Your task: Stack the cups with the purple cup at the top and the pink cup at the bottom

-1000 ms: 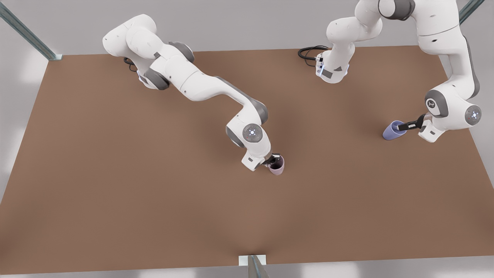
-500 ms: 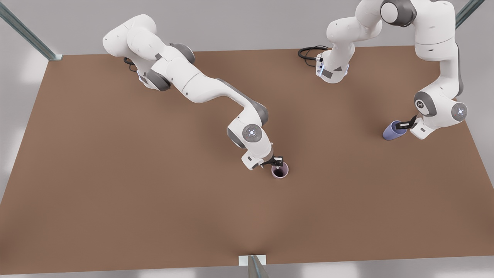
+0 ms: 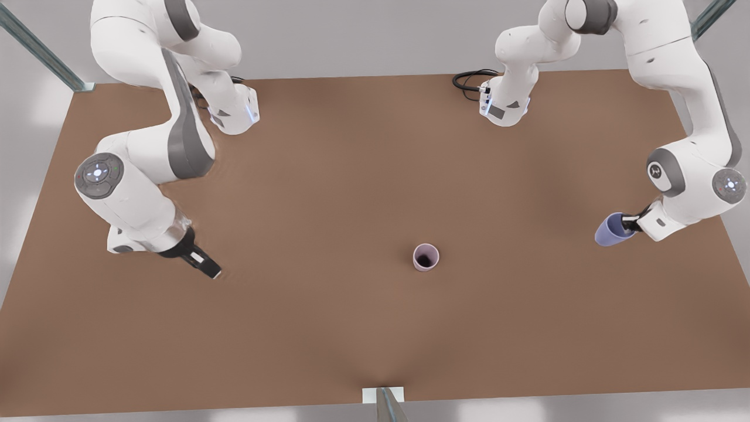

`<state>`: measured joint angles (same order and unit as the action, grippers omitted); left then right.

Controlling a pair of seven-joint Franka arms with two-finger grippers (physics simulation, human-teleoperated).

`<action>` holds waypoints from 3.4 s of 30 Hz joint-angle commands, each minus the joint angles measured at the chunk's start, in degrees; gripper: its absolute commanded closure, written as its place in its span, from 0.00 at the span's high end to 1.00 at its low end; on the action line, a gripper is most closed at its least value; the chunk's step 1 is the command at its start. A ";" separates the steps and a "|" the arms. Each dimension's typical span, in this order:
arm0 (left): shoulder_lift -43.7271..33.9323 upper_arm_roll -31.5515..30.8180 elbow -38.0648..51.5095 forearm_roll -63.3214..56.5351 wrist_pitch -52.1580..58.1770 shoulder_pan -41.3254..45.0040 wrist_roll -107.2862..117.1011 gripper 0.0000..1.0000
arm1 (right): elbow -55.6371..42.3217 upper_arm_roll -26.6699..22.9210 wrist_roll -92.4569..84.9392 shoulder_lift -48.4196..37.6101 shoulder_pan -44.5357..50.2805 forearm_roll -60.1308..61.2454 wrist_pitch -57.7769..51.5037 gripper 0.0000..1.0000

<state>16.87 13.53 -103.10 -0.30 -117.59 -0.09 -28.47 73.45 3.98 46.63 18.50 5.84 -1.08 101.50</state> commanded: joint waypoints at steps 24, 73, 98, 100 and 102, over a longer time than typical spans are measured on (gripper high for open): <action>21.89 -24.52 30.06 0.30 17.22 19.34 74.00 0.21 | 12.78 -3.19 -46.28 -8.39 -7.07 -1.99 -4.91 1.00; 21.36 -24.60 28.22 1.44 13.88 18.28 73.47 0.21 | 9.79 -3.11 -63.33 -6.99 -7.25 -1.29 -4.03 1.00; 21.36 -24.87 26.90 2.94 15.38 18.20 73.65 0.21 | 9.79 -3.11 -63.33 -6.81 -7.34 -1.20 -4.03 1.00; 21.45 -24.87 26.90 2.94 15.38 18.20 73.65 0.21 | 9.79 -3.02 -63.33 -6.81 -7.34 -1.20 -4.03 1.00; 21.45 -24.69 26.90 2.94 15.29 18.20 73.56 0.21 | 9.79 -3.11 -63.33 -6.81 -7.34 -1.20 -4.03 1.00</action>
<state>38.43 -11.28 -76.22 2.38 -102.10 18.10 44.92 83.26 0.89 -16.22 11.75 -1.51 -2.34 97.50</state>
